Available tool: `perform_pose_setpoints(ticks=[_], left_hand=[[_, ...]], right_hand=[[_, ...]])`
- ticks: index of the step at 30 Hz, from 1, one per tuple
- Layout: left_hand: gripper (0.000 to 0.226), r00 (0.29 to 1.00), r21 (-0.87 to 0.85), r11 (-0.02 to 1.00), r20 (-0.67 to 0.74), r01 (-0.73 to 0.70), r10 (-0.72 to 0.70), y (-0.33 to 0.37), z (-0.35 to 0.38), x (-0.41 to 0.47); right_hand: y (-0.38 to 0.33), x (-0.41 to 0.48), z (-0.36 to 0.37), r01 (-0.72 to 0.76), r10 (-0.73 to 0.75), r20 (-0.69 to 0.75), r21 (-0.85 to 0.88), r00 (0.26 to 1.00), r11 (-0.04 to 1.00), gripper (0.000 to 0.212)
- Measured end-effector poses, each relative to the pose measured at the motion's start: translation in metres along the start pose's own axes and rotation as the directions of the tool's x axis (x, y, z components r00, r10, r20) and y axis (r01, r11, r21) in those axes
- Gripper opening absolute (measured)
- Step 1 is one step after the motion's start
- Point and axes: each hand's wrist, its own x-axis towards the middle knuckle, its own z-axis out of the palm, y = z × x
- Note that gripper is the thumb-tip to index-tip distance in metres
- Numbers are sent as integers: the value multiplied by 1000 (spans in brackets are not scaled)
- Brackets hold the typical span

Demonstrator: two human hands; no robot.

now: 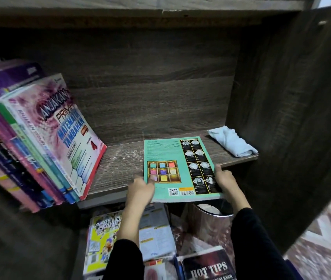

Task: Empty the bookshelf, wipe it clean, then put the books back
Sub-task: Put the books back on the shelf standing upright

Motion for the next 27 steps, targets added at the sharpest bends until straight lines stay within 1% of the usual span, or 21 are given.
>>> perform_pose_setpoints(ticks=[2,4,6,8,10,11,13,16,17,19,20,22,24,27], left_hand=[[37,1000,-80,997,-7,19,-20,0,4,-2],[34,999,-89,996,-39,19,-22,0,4,-2],[35,996,-57,998,-93,-4,-2,0,2,-2],[33,991,-51,998,-136,-22,15,1,0,-3],[30,983,-64,994,-170,-85,73,3,-3,-6],[29,977,-76,990,-188,-121,105,5,-5,-8],[29,965,-134,975,-220,-175,143,8,-8,-11],[31,945,-267,932,-280,-246,170,7,-17,-8],[32,939,-293,918,-291,-267,180,5,-21,-6],[33,948,-271,927,-257,-258,189,3,-32,-5],[34,952,-241,938,-241,-248,190,3,-38,-5],[40,943,-211,939,-257,-270,213,5,-51,-9],[45,905,-199,915,-324,-352,278,12,-67,-15],[50,806,-143,842,-408,-521,429,29,-94,-19]], right_hand=[[2,-1,5,-42,15,134,202,991,978,56],[4,-2,7,-126,29,277,339,960,932,44],[5,-6,7,-171,20,366,385,930,907,31],[3,-8,6,-158,-8,368,420,930,893,27],[-3,-8,4,-97,-48,319,424,946,900,33],[-7,-11,3,-60,-83,301,438,950,897,30],[-16,-17,0,39,-196,266,500,944,865,18],[-35,-35,-5,223,-387,179,574,905,788,17],[-42,-40,-6,293,-456,145,590,878,752,17],[-55,-52,-5,422,-576,88,592,813,686,18],[-60,-58,-1,485,-622,52,577,781,657,20],[-72,-70,13,637,-709,-50,489,703,596,25],[-79,-81,37,746,-759,-146,373,634,552,32],[-80,-100,84,837,-798,-253,198,547,510,35]])
